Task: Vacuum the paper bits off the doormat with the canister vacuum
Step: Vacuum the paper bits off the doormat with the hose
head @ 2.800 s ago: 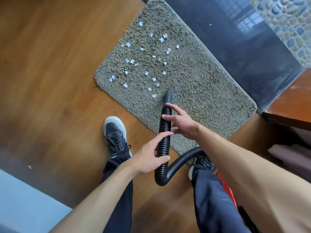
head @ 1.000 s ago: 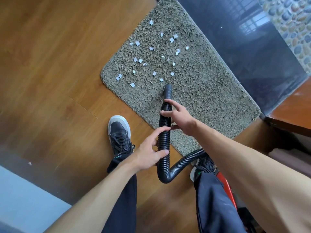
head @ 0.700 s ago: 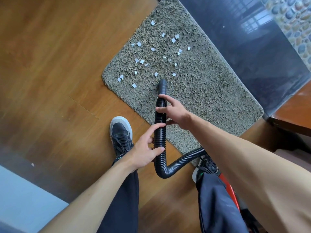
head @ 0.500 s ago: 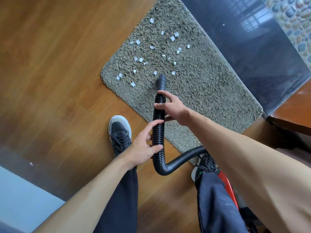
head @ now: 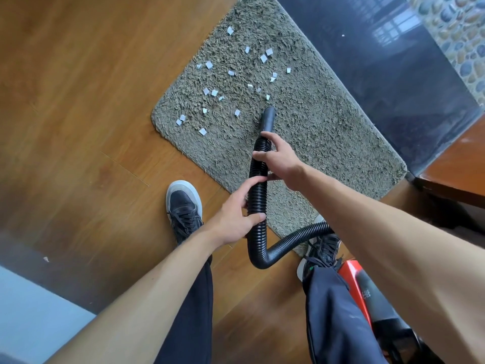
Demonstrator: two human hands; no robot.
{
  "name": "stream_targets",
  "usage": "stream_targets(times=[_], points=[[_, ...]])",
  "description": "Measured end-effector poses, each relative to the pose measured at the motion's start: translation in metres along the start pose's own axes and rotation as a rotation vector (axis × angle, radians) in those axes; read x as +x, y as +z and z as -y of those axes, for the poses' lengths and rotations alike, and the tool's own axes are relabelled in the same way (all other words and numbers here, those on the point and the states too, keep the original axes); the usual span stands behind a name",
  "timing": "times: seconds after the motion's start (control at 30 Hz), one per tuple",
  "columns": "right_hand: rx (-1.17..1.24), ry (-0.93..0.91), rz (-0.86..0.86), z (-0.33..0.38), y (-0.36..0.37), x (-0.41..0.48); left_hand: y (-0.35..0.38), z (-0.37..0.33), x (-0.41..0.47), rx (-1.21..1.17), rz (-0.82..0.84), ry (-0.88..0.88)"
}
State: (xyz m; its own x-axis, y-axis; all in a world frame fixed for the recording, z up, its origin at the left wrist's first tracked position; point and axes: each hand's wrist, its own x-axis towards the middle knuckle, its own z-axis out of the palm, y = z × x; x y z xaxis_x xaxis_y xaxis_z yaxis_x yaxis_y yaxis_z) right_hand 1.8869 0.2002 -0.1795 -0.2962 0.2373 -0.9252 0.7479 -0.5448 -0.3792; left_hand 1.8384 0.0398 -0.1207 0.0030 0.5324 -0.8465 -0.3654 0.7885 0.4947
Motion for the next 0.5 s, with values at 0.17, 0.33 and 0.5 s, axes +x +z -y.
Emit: stream_targets(times=[0.17,0.33,0.5], points=[[0.000,0.018,0.015,-0.003,0.004,-0.006,-0.002,0.000,-0.011,-0.047,0.034,-0.026],[-0.006,0.028,0.019,-0.009,0.010,-0.008,-0.003,0.002,-0.017,-0.077,0.051,-0.051],[-0.057,0.011,0.049,-0.004,0.020,-0.005,-0.007,0.003,-0.020,-0.104,0.031,-0.060]])
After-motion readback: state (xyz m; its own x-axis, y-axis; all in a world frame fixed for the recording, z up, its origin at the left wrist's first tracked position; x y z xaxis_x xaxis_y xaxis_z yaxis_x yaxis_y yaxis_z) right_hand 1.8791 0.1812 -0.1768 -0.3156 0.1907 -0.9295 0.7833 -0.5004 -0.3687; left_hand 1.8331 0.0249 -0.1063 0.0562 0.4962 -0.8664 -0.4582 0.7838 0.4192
